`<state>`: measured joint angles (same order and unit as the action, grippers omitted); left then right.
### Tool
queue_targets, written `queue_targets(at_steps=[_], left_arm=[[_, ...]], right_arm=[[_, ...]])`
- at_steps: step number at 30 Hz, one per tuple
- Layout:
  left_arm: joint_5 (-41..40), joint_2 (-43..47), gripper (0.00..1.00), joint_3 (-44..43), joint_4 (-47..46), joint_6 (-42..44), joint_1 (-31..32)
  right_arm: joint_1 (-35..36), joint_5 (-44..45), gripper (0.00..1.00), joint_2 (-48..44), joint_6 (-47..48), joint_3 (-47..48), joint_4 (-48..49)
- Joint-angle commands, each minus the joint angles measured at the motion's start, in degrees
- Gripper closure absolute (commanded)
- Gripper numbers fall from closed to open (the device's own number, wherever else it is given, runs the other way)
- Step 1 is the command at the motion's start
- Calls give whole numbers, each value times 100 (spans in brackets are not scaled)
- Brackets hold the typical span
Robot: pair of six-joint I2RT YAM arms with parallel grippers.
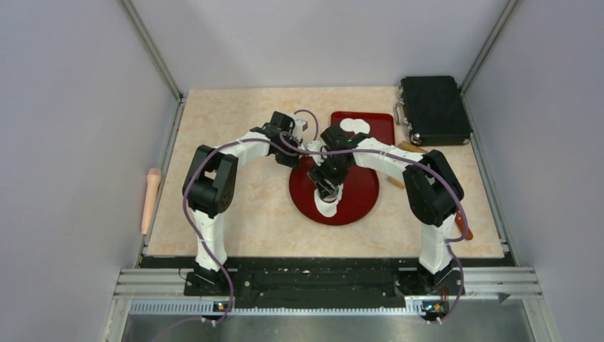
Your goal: Roll out the dumpling wrappers from the dough
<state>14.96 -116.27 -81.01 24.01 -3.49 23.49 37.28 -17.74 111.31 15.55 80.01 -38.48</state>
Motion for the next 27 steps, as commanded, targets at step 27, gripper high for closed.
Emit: queue_targets(at_steps=[27], left_arm=[[-585,242,100,68,-70,88,-94]], right_arm=[[-137,-162,20,-5,737,342,-899]])
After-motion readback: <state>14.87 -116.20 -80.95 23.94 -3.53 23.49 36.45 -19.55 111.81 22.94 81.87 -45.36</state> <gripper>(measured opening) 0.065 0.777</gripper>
